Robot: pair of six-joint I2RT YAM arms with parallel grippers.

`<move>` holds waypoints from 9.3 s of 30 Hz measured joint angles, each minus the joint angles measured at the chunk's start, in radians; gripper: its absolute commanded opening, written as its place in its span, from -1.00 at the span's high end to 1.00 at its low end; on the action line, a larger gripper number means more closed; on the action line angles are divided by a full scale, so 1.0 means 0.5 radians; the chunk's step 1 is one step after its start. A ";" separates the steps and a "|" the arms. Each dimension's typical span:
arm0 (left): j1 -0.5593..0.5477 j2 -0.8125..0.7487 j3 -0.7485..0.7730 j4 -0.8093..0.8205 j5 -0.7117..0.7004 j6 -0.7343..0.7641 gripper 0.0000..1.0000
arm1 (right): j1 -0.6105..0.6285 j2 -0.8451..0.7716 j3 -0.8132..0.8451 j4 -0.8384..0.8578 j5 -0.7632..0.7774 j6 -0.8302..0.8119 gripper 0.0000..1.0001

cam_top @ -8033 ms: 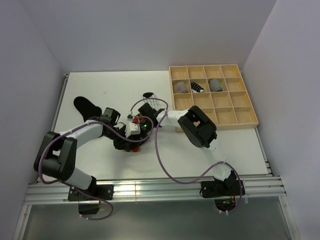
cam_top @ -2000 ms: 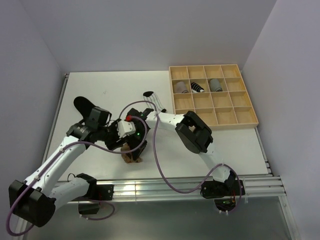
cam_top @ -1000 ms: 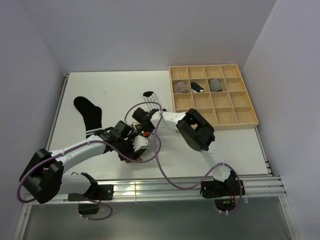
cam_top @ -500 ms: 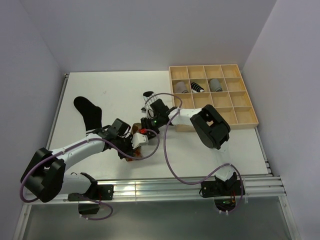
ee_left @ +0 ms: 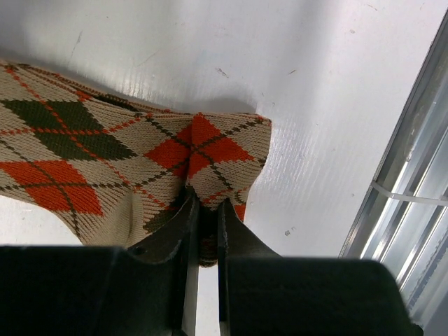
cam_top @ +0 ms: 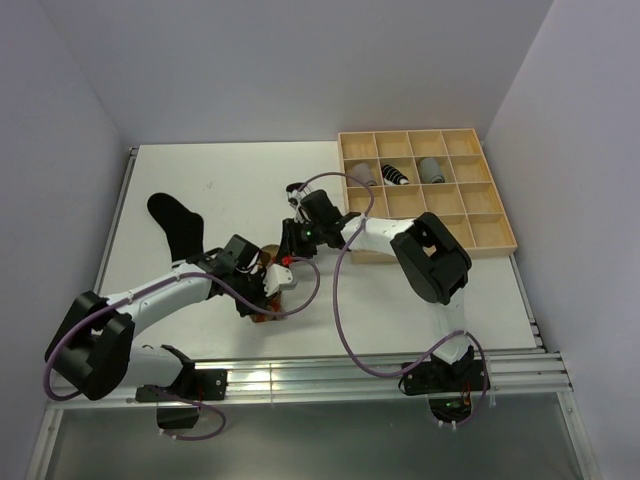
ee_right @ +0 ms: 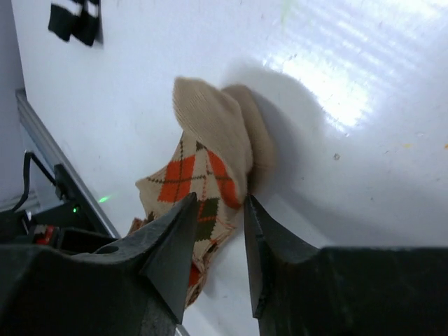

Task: Roll the socks
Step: Roll the sock at the center of the board.

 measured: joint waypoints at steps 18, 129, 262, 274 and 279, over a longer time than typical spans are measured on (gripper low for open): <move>0.102 0.169 0.163 -0.174 0.095 0.058 0.99 | 0.008 0.021 0.052 -0.108 0.291 -0.089 0.53; 1.158 1.179 1.332 -0.745 0.836 -0.285 0.54 | 0.486 -0.097 -0.125 -0.071 0.079 -1.139 0.52; 0.323 1.884 1.632 -1.720 0.500 -0.101 0.99 | 1.021 -0.732 -0.793 0.385 1.209 -1.111 -0.34; 0.330 1.898 1.656 -1.727 0.485 -0.101 0.84 | 1.033 -0.469 -0.601 0.326 1.312 -1.170 -0.25; 0.342 1.898 1.656 -1.725 0.488 -0.099 0.60 | 1.032 -0.405 -0.567 0.340 1.377 -1.185 -0.05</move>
